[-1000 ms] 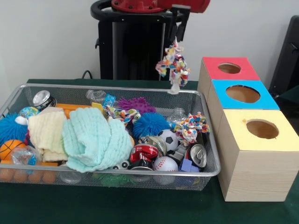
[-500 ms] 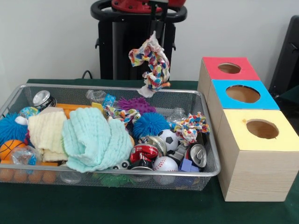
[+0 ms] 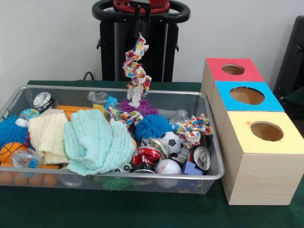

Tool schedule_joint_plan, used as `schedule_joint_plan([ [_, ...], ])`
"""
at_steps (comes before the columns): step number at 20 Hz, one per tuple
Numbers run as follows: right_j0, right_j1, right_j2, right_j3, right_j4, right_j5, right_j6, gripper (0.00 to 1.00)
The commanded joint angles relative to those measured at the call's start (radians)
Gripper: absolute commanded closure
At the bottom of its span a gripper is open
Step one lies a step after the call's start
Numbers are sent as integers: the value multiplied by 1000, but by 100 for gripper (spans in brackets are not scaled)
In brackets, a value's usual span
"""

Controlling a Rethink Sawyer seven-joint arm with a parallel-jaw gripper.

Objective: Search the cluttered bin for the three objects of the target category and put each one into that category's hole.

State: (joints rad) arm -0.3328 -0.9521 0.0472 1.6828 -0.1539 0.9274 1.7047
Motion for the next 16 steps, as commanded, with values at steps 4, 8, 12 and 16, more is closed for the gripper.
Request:
schedule_joint_plan([
  [4, -69, 69, 139, 31, -40, -31, -156, 100],
  [8, -92, 87, 162, -3, -57, -11, -180, 100],
  [12, -111, 107, 184, -52, -77, 21, -206, 100],
  [16, -131, 133, 207, -105, -98, 52, -237, 100],
])
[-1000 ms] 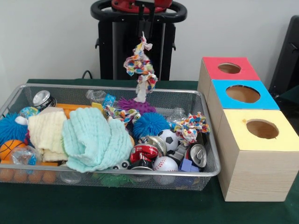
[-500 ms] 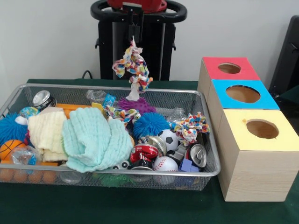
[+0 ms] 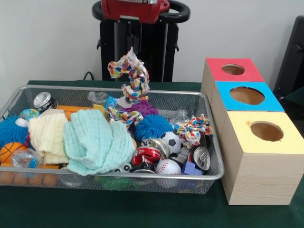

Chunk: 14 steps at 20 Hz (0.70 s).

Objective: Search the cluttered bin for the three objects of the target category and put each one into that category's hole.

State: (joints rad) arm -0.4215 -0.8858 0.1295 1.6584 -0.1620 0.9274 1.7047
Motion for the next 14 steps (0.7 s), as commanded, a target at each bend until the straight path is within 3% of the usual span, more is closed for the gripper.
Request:
schedule_joint_plan([
  [1, -47, 74, 132, -94, -96, 60, -245, 100],
  [8, -75, 95, 174, -134, -128, 96, -262, 100],
  [9, -85, 92, 190, -128, -139, 83, -260, 0],
  [12, -97, 90, 200, -119, -132, 51, -252, 0],
  [14, -84, 86, 190, -135, -155, 81, -234, 0],
])
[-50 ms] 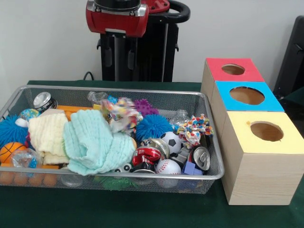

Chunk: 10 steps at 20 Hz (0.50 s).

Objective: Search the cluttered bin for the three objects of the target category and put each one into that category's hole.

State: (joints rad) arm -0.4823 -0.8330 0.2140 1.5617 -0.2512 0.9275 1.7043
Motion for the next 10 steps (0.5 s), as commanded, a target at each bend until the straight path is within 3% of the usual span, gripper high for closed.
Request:
schedule_joint_plan([
  [1, -17, 34, 103, -49, -75, 103, -228, 0],
  [10, -29, 7, 116, 21, -71, 64, -190, 0],
])
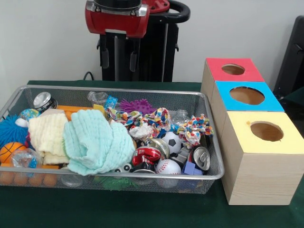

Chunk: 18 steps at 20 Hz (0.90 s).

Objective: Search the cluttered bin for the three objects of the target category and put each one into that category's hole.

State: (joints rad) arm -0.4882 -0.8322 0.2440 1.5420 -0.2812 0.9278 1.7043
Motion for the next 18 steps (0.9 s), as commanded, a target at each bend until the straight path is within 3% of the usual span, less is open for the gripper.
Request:
schedule_joint_plan([
  [1, -20, -7, 82, 65, -39, 51, -175, 0],
  [9, 15, -63, 61, 196, -29, -47, -69, 0],
  [18, 95, -69, 19, 255, -15, -89, 84, 0],
])
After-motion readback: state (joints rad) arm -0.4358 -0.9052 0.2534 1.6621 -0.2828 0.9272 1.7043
